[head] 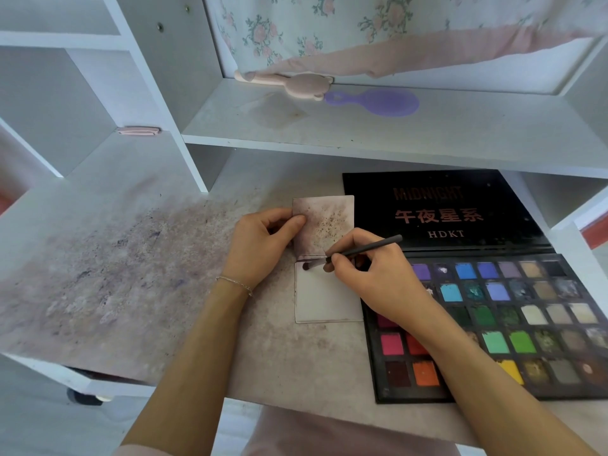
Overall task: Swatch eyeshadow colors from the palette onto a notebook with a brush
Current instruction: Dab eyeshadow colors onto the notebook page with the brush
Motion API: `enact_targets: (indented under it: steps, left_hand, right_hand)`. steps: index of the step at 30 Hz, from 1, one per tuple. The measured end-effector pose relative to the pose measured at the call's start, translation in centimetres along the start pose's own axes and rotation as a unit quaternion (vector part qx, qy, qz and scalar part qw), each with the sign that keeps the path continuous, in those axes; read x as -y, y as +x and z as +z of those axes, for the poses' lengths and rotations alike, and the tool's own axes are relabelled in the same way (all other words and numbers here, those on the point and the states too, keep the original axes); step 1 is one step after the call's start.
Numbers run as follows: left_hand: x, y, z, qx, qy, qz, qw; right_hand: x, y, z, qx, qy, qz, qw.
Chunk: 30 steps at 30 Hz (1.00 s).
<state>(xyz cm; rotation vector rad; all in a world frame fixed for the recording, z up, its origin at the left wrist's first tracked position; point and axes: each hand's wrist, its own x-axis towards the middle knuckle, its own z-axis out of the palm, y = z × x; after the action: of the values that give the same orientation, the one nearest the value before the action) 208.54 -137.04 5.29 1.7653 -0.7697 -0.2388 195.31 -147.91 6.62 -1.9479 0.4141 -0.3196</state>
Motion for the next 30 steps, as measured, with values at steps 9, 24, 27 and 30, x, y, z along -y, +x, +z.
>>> enact_targets:
  steps: [9, 24, 27, 30]
  left_hand:
    - [-0.03, 0.0, 0.01, 0.001, 0.0, 0.004, 1.0]
    - [0.11, 0.05, -0.05, 0.006, -0.006, 0.008, 1.0]
    - [0.19, 0.07, -0.01, 0.007, -0.001, 0.014, 1.0]
    - [0.25, 0.08, -0.05, 0.006, -0.003, 0.015, 1.0]
  right_hand:
    - [0.04, -0.03, 0.03, 0.0, 0.002, -0.005, 1.0]
    - [-0.09, 0.04, 0.04, -0.001, 0.004, -0.005, 1.0]
    - [-0.13, 0.08, 0.03, 0.0, 0.004, -0.007, 1.0]
    - [-0.05, 0.12, 0.08, -0.003, 0.004, -0.011, 1.0]
